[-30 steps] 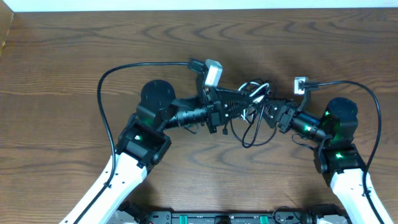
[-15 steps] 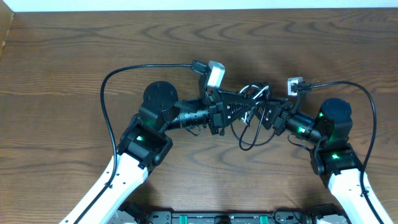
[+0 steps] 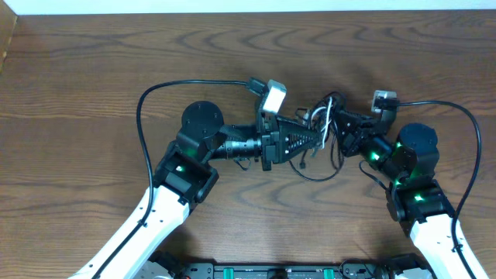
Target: Untangle cables
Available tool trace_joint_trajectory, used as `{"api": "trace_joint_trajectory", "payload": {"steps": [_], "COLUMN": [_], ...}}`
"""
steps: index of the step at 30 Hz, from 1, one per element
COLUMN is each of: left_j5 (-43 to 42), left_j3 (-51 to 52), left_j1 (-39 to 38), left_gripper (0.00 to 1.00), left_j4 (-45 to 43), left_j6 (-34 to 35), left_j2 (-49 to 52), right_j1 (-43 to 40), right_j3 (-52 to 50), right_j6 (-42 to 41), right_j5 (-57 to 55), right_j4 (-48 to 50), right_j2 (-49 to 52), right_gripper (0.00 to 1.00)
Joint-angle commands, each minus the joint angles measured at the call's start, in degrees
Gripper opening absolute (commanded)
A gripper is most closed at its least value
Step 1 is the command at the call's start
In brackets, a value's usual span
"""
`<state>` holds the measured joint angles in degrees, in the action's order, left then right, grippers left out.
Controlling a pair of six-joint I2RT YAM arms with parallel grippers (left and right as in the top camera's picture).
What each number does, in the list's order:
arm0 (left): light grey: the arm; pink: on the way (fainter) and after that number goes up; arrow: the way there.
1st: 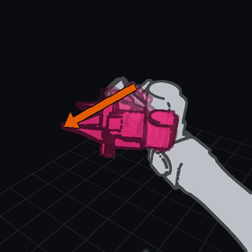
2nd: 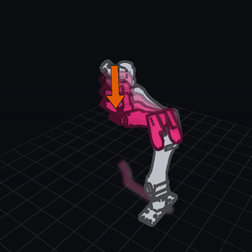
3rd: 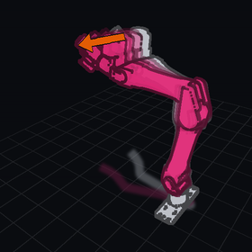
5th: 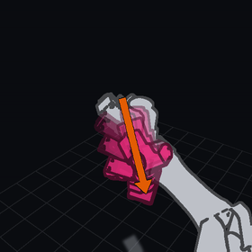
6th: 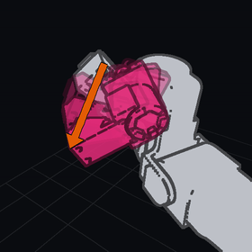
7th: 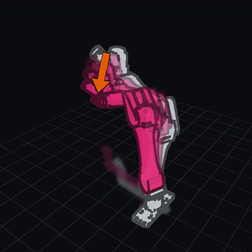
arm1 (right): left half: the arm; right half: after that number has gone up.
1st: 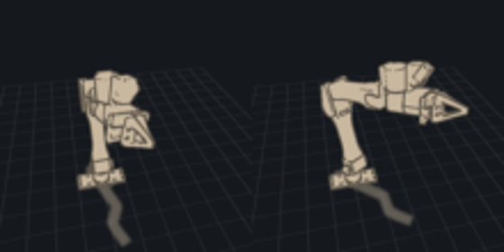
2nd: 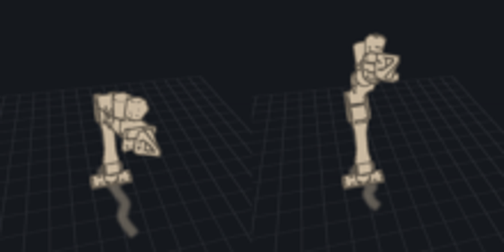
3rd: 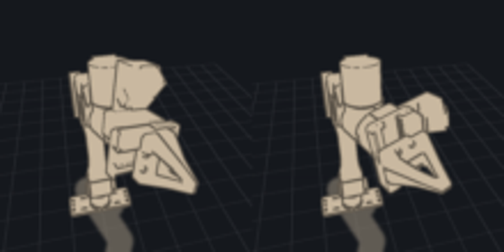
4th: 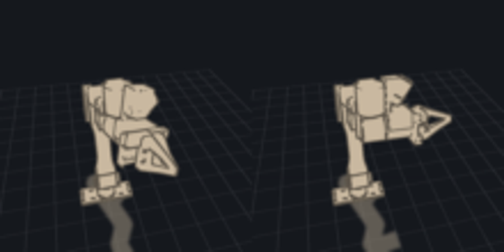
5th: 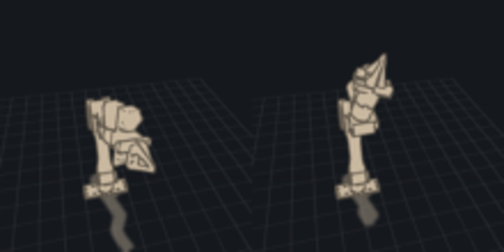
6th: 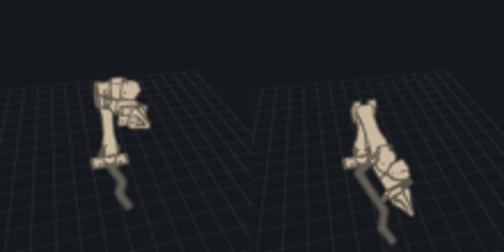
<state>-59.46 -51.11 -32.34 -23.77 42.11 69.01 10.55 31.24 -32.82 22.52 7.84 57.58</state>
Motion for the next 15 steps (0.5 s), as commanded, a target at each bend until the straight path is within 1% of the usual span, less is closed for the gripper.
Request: {"api": "trace_joint_trajectory", "payload": {"steps": [1,3,8,11,15], "left_j5": [-12.9,-15.1,-19.1,-19.6,-19.6], "left_j3": [-1.6,-1.6,-1.6,-1.6,-1.6], "left_j1": [-0.1,0.7,3.2,5.7,11.0], "left_gripper": [0.08,0.08,0.08,0.08,0.08], "left_j4": [-2.5,-2.5,-2.1,-2.1,-2.1], "left_j6": [-2.0,-2.9,-7.7,-9.1,-10.6], "left_j2": [-2.8,-2.8,-2.8,-2.8,-2.8], "right_j1": [-1.2,-1.2,-1.2,-1.2,-1.2], "right_j3": [-1.0,-1.0,-1.0,-1.0,-1.0], "right_j6": [0.1,0.1,0.1,0.2,0.3], "right_j5": [-23.4,-27.7,-33.5,-35.2,-35.7], "right_j4": [-3.8,-5.5,-7.9,-8.9,-10.3], "right_j2": [2.1,2.1,2.1,2.1,2.1], "right_gripper": [0.17,0.17,0.20,0.21,0.22]}}
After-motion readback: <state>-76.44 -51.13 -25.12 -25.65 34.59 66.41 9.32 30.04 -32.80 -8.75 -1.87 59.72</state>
